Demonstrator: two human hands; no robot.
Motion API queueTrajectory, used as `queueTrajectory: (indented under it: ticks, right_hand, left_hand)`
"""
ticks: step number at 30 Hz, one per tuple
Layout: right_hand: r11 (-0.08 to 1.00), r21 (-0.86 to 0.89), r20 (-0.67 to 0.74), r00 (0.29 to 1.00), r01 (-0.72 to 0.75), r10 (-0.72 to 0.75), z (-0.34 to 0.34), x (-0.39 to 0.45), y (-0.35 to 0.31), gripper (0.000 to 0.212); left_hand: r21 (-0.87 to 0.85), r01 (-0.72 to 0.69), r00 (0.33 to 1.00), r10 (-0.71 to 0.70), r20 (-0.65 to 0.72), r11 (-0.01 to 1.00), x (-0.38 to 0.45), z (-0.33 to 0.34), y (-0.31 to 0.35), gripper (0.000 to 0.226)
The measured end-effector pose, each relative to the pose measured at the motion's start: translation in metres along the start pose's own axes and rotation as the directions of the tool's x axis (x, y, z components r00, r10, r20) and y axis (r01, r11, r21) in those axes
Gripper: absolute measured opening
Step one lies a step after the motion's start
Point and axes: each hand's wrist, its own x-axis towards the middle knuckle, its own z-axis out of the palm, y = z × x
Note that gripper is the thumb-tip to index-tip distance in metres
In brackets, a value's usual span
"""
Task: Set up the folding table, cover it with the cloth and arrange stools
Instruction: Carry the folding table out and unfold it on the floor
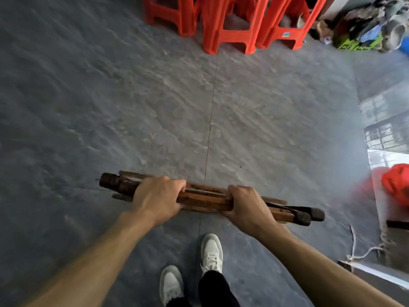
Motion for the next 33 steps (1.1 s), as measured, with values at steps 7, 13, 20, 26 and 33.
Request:
queueTrajectory:
  ticks: [7, 13, 20, 26, 33]
  right_hand:
    - [0.994, -0.082, -0.106, 0.991, 0.075, -0.083, 0.039, 0.007, 0.000, 0.029]
    - [0.971, -0.222, -0.122, 0.985, 0.092, -0.121, 0.044, 0.005, -0.005, 0.028]
    - [0.960, -0.229, -0.097, 0.978, 0.158, -0.184, 0.043, 0.005, 0.001, 0.025]
    - [0.936, -0.214, -0.078, 0.950, 0.280, -0.302, 0.040, 0.010, 0.007, 0.041]
    - [0.841, -0.191, 0.100, 0.863, 0.506, -0.496, 0.033, 0.006, 0.037, 0.047]
  left_hand:
    - [-0.020, 0.048, 0.990, -0.051, -0.133, 0.999, 0.007, 0.043, -0.020, 0.017]
    - [-0.056, 0.027, 0.978, -0.038, -0.206, 0.998, 0.006, 0.046, -0.019, 0.025]
    - [-0.150, 0.000, 0.878, -0.072, -0.473, 0.989, -0.025, 0.065, -0.001, 0.036]
    - [-0.254, 0.141, 0.748, -0.271, -0.606, 0.957, -0.038, 0.077, 0.041, 0.030]
    - [-0.487, 0.355, 0.656, -0.584, -0.478, 0.798, -0.039, 0.090, 0.117, 0.050]
